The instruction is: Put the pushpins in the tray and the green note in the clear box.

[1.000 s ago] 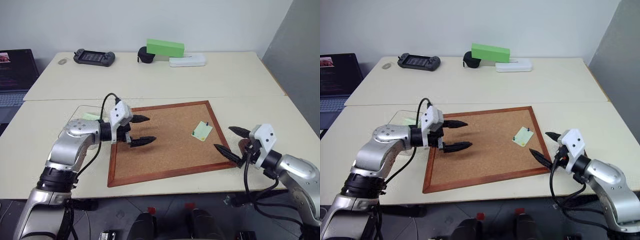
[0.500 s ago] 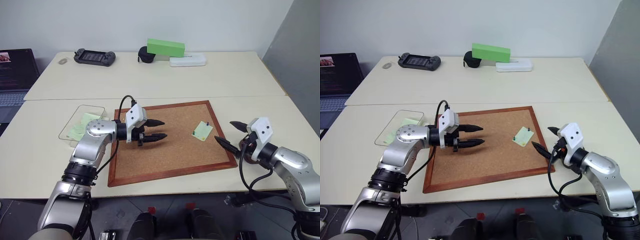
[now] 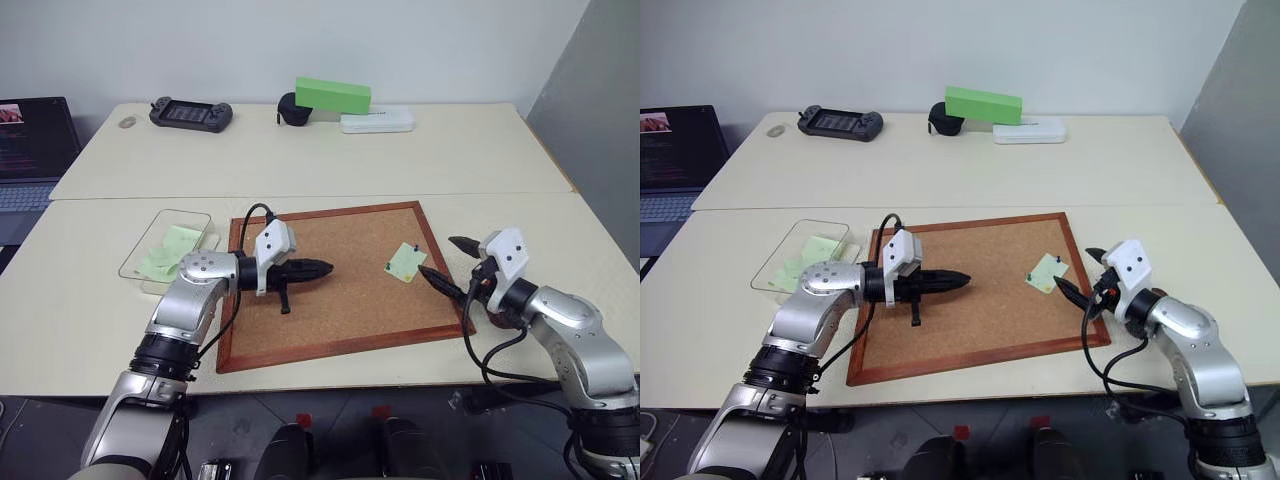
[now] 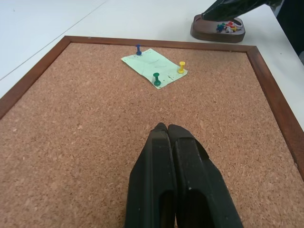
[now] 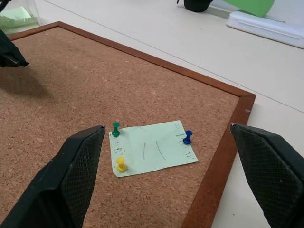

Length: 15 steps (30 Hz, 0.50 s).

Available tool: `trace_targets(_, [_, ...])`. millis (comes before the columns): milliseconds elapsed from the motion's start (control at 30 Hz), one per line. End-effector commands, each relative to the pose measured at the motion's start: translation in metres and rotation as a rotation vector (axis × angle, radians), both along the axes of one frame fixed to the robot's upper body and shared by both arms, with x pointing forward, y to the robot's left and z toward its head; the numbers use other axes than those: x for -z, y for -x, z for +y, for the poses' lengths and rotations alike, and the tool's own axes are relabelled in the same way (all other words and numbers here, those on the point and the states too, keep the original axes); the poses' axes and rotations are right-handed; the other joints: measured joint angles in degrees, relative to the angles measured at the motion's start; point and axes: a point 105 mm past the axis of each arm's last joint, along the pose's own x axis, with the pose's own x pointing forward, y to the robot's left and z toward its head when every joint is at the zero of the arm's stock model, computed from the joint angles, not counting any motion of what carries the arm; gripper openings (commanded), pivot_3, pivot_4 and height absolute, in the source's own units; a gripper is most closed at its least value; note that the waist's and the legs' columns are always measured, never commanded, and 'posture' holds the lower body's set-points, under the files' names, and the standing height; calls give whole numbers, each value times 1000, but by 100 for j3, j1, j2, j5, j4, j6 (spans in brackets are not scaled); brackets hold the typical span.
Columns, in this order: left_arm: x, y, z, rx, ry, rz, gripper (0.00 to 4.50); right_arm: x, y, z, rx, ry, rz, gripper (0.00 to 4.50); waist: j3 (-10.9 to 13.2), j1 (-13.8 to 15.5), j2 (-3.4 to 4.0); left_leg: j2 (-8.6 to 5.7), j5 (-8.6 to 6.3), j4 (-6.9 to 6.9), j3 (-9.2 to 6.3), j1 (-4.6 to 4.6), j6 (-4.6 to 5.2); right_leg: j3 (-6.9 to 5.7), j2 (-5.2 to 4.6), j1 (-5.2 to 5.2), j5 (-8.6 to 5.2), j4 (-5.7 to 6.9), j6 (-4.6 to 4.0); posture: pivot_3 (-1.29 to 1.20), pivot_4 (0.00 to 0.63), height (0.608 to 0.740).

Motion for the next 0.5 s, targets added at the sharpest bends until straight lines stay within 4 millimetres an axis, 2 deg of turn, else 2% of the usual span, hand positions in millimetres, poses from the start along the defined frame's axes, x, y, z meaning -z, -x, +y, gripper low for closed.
trace_targets(33, [13,1,-1,-7,-18,25,49,-10,-10,8,0,-22,-51,4500,0,-5,0,0,0,0,0,0,0,0,0,0,0,1,0,0,150,740])
trace_targets(167, [40,7,-3,7,-88,85,49,-8,-24,12,13,-58,-30,4500,0,0,1,0,0,1,-1,1,0,-1,1,-1,0,3,0,0,150,740])
trace_targets(267, [52,5,-1,-11,-111,100,49,-7,-34,16,21,-85,-17,4500,-3,7,4,0,0,0,-2,1,0,-2,0,0,1,2,-1,0,150,740])
trace_targets(367, [61,4,2,-16,-140,109,49,1,-46,19,42,-93,17,4500,-9,13,12,-3,0,1,-1,4,0,-2,-3,4,1,2,-1,0,150,740])
trace_targets(500, [62,6,1,-4,-140,109,49,16,-53,22,32,-66,61,4500,-22,14,31,-6,0,2,-1,31,1,-3,-4,32,1,1,0,0,150,740])
